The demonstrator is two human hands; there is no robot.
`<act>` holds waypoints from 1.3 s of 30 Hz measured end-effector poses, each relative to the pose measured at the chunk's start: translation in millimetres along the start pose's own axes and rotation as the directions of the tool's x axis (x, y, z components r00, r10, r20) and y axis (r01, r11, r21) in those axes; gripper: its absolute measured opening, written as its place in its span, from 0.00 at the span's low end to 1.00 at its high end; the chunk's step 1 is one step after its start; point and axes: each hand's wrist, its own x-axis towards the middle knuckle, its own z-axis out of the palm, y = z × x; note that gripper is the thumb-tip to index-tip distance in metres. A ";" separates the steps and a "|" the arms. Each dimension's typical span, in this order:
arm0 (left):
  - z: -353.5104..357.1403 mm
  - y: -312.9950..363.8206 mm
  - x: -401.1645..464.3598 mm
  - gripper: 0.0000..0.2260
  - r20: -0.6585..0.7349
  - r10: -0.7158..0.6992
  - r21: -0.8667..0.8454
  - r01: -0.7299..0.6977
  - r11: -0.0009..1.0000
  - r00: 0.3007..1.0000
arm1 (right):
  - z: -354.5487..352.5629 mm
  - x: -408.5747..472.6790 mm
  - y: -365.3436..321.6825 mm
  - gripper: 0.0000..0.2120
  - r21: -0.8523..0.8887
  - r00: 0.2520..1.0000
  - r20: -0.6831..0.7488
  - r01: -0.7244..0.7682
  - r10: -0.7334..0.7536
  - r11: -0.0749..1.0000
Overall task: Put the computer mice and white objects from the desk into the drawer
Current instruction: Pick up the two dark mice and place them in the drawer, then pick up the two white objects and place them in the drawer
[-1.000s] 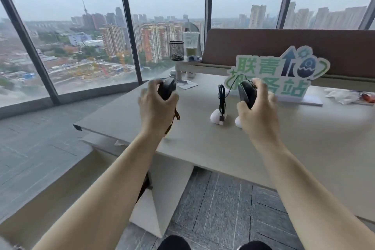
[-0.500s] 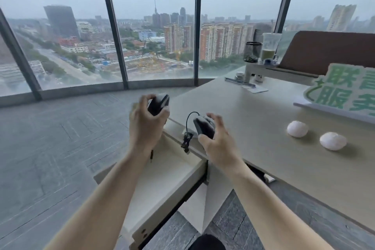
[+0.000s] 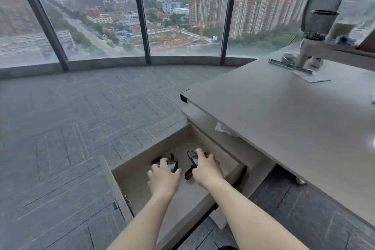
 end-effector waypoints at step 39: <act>143.8 367.5 -217.5 0.34 0.283 0.742 -0.327 -0.667 0.670 0.607 | -278.6 -147.6 351.1 0.31 0.301 0.593 -0.625 -0.417 0.508 0.858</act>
